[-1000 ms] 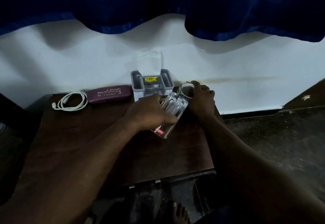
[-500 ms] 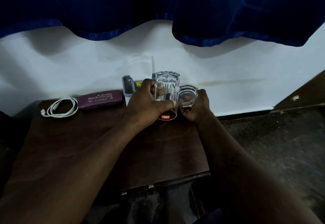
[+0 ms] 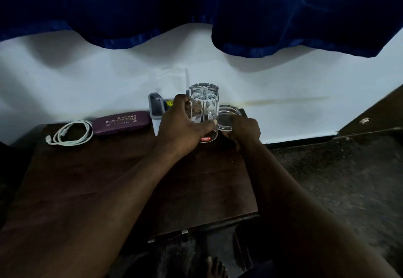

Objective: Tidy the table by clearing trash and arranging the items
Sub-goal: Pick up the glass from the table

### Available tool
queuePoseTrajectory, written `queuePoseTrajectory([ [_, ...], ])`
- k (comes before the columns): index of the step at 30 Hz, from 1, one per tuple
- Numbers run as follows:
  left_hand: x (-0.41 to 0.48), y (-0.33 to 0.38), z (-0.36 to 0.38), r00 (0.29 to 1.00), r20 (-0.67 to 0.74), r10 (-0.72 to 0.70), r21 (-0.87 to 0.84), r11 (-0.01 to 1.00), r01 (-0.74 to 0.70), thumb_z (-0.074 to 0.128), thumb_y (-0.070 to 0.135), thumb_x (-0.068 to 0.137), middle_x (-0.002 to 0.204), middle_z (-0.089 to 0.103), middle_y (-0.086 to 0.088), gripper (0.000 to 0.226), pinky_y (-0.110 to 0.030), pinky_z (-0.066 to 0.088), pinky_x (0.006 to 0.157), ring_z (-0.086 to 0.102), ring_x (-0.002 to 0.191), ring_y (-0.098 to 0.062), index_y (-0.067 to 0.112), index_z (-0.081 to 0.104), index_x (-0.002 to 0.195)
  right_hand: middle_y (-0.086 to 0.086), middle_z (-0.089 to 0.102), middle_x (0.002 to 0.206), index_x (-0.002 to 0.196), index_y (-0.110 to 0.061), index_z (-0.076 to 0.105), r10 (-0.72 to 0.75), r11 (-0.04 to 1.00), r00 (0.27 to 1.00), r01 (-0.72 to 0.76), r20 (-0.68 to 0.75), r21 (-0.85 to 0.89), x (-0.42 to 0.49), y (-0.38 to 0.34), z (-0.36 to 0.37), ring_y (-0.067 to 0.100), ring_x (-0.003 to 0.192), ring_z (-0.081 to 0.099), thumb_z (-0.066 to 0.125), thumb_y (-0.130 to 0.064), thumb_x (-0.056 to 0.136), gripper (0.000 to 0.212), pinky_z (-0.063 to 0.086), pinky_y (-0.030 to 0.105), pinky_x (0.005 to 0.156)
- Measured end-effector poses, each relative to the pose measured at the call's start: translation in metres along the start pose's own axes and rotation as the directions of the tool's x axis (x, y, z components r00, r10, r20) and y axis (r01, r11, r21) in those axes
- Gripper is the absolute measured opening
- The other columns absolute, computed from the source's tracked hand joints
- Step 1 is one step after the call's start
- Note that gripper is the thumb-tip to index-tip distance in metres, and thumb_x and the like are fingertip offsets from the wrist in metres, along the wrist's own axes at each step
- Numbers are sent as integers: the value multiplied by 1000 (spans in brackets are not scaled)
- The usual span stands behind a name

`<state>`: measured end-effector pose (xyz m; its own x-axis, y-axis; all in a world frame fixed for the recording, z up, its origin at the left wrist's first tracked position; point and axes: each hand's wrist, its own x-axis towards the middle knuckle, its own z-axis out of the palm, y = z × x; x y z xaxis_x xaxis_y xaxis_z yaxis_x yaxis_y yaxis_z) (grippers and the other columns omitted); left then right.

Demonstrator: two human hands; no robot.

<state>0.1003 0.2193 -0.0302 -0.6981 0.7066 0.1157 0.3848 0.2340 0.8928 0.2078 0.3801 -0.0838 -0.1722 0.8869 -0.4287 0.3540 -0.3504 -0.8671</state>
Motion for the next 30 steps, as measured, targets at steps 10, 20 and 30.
queuePoseTrajectory([
  [10, 2, 3, 23, 996, -44, 81, 16, 997, -80, 88, 47, 70, 101, 67, 9, 59, -30, 57, 76, 67, 91, -10, 23, 54, 111, 5, 78, 83, 90, -16, 74, -245, 841, 969, 189, -44, -507, -11, -11, -36, 26, 84, 74, 68, -48, 65, 41, 60, 37, 80],
  [20, 8, 10, 54, 973, -42, 229, 118, 968, -223, 72, 21, 75, 100, 62, 4, 47, -30, 48, 68, 64, 89, -25, 18, 56, 120, -15, 76, 102, 105, -38, 64, -559, 778, 767, 616, 316, -120, -49, -24, -48, 6, 94, 75, 88, -53, 69, 46, 60, 37, 82],
  [30, 15, 17, 75, 988, -28, 155, 83, 985, -152, 82, 16, 79, 142, 61, -2, 79, -37, 52, 101, 61, 125, -21, 16, 44, 149, -18, 76, 87, 102, -30, 66, -633, 761, 755, 568, -171, -314, -29, -23, -42, -4, 79, 71, 80, -68, 66, 54, 61, 32, 79],
])
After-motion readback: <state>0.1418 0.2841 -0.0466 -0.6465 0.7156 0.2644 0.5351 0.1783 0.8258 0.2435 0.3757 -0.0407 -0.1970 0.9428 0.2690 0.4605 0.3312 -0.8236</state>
